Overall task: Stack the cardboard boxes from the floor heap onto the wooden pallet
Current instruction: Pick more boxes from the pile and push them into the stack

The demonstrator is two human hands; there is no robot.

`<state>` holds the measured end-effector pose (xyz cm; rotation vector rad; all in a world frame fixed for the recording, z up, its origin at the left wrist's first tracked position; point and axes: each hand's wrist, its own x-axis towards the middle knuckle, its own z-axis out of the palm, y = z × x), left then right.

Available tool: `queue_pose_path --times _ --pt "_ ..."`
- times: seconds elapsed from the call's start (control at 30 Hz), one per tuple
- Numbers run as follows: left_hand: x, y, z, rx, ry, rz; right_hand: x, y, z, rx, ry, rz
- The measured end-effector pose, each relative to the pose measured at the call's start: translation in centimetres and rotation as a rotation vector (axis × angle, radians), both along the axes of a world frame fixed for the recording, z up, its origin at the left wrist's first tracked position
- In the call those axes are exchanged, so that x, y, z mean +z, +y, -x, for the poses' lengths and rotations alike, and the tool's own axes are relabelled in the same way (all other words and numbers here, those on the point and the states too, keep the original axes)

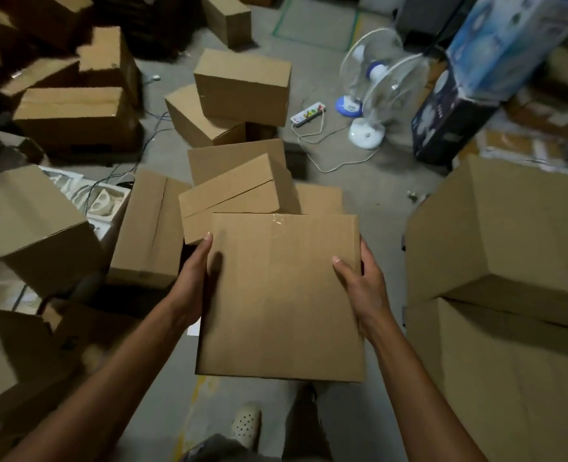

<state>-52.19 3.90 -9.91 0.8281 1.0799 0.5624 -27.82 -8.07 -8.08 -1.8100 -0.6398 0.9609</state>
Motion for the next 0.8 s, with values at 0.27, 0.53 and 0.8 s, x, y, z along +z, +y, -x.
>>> queue_pose_path --times 0.27,0.53,0.8 --pt "4.9 -4.9 -3.2 -0.32 -0.045 0.004 5.0 -12.0 1.3 -0.256 -0.042 -0.073" --pt "9.3 -9.8 -11.0 -0.538 0.046 0.153 6.8 -26.4 0.1 -0.454 -0.103 -0.132" --pt "14.9 -26.9 -18.2 -0.708 0.138 0.046 8.8 -42.8 -0.8 -0.625 -0.18 -0.214"
